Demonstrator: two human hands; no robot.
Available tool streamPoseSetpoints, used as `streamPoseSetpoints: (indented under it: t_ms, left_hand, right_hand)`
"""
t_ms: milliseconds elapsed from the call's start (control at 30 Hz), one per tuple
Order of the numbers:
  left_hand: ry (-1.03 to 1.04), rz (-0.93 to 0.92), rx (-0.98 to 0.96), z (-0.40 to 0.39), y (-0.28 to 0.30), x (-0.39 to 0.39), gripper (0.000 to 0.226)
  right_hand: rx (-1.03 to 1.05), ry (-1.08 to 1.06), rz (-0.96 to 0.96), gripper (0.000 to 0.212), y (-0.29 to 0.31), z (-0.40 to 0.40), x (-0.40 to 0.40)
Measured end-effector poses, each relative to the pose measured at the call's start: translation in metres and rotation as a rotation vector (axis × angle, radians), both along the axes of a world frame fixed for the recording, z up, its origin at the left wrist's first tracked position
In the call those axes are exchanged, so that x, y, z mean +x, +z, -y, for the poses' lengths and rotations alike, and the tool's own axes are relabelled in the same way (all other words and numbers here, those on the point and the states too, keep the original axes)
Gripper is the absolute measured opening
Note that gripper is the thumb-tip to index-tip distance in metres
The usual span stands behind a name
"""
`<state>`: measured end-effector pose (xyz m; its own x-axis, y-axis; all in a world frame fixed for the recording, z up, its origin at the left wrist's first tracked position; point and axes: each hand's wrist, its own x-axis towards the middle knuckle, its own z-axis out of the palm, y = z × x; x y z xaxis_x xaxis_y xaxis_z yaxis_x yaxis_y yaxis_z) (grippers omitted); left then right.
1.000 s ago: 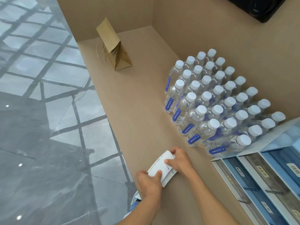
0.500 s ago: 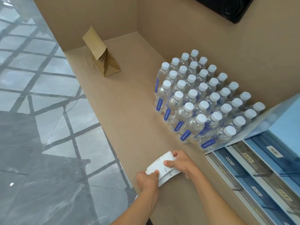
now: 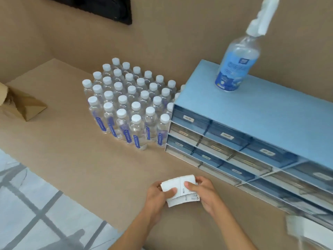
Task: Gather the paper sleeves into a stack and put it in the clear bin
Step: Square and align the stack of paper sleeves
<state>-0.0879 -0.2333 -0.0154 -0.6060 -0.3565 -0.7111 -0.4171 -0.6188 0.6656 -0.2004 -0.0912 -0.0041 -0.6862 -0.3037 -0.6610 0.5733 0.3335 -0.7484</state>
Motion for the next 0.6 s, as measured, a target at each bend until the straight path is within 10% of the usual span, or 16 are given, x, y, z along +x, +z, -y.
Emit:
streamPoseSetpoints:
  t_ms: [600]
  left_hand:
    - [-0.683, -0.269, -0.647, -0.169, -0.012, -0.023, 0.051]
  right_hand:
    - [-0.071, -0.266, -0.271, 0.046, -0.027, -0.2, 0.073]
